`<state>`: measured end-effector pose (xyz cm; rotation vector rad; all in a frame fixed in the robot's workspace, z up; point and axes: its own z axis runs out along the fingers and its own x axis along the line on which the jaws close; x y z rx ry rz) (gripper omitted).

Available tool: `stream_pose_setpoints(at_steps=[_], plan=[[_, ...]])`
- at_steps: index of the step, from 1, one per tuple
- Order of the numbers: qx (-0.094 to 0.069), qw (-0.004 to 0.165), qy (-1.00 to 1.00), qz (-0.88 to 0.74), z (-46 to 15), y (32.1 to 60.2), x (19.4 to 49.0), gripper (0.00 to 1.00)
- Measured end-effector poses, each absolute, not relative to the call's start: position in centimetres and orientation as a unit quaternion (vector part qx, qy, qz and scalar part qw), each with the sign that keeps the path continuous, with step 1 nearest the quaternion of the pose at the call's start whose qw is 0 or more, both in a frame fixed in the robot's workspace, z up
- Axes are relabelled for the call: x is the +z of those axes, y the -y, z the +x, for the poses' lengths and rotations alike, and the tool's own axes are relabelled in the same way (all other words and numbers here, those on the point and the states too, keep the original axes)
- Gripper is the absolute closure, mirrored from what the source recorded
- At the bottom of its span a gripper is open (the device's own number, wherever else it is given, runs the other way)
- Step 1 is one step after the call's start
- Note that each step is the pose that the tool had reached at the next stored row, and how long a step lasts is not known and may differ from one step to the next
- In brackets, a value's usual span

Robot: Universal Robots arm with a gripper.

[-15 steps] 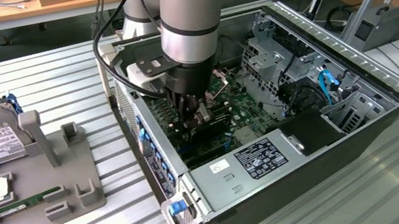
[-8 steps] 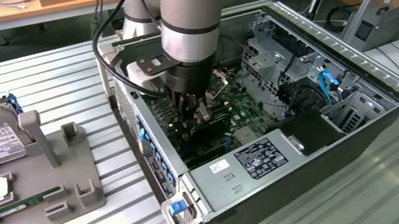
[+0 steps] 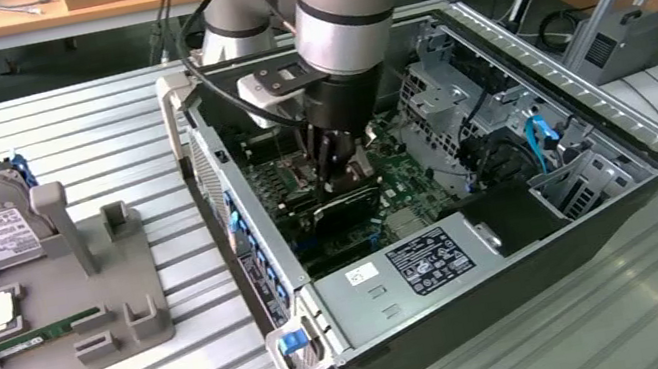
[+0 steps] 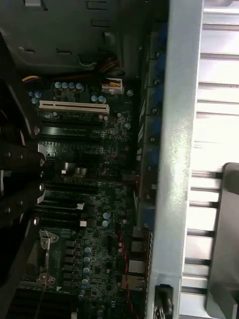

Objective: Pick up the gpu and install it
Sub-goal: 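Press down on the gpu until it lock into place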

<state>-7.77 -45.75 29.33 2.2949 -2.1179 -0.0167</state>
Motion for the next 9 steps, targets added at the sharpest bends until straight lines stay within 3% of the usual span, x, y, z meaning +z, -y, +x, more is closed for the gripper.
stream_pose_setpoints(at_steps=[9], plan=[[-0.011,0.014,0.678,0.735,-2.6,45.8,29.3,0.89]])
